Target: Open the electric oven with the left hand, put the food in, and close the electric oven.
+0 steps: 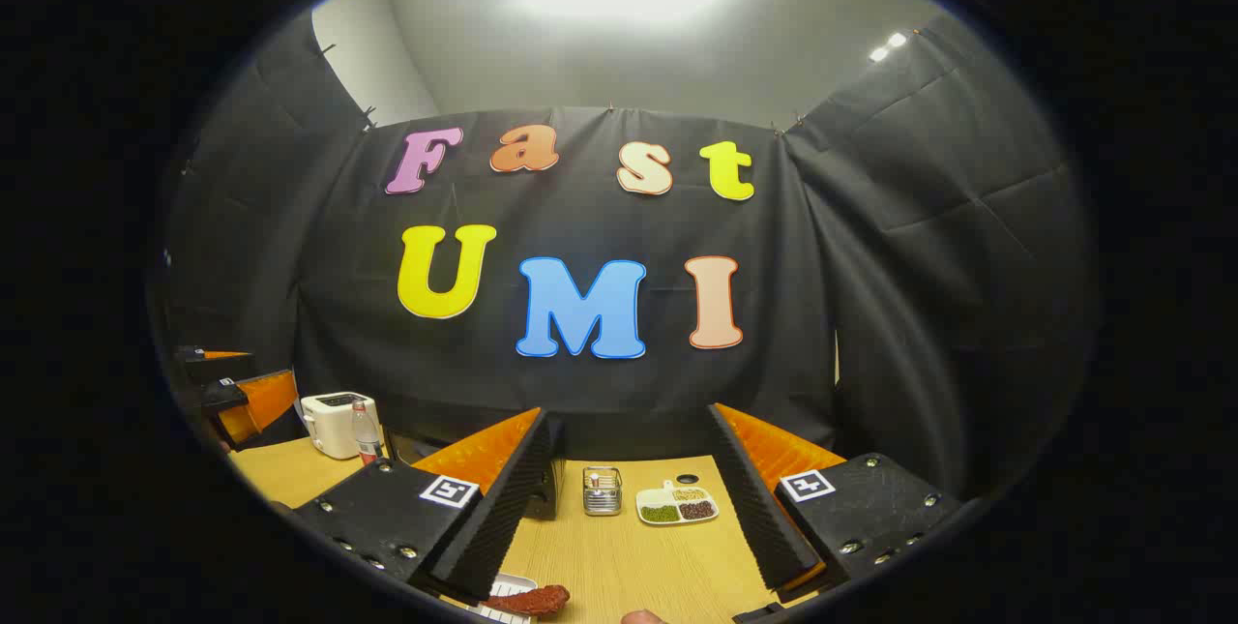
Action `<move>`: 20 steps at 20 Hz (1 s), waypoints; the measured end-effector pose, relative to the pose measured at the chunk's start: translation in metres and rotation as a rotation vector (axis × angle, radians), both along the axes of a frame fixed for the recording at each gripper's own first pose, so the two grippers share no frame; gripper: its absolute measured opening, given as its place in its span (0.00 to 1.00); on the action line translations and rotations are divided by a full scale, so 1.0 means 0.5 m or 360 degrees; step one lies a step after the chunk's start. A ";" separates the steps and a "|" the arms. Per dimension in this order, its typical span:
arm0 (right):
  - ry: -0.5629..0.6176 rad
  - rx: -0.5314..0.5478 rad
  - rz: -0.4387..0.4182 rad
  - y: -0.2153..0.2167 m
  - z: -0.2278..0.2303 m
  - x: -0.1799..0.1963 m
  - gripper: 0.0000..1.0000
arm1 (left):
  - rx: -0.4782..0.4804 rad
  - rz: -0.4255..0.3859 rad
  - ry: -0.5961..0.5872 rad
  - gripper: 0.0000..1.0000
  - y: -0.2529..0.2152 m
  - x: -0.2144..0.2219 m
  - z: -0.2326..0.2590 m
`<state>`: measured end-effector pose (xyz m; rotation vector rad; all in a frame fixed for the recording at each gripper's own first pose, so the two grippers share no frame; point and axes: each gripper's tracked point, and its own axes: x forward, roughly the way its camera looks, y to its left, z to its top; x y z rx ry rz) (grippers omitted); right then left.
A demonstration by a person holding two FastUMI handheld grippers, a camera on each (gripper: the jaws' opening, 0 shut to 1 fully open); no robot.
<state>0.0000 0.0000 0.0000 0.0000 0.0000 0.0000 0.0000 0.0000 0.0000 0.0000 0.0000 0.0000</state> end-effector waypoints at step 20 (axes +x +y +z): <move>0.0012 0.0040 0.0080 -0.051 -0.031 0.017 0.98 | 0.0005 0.0062 -0.0041 1.00 -0.065 -0.007 0.013</move>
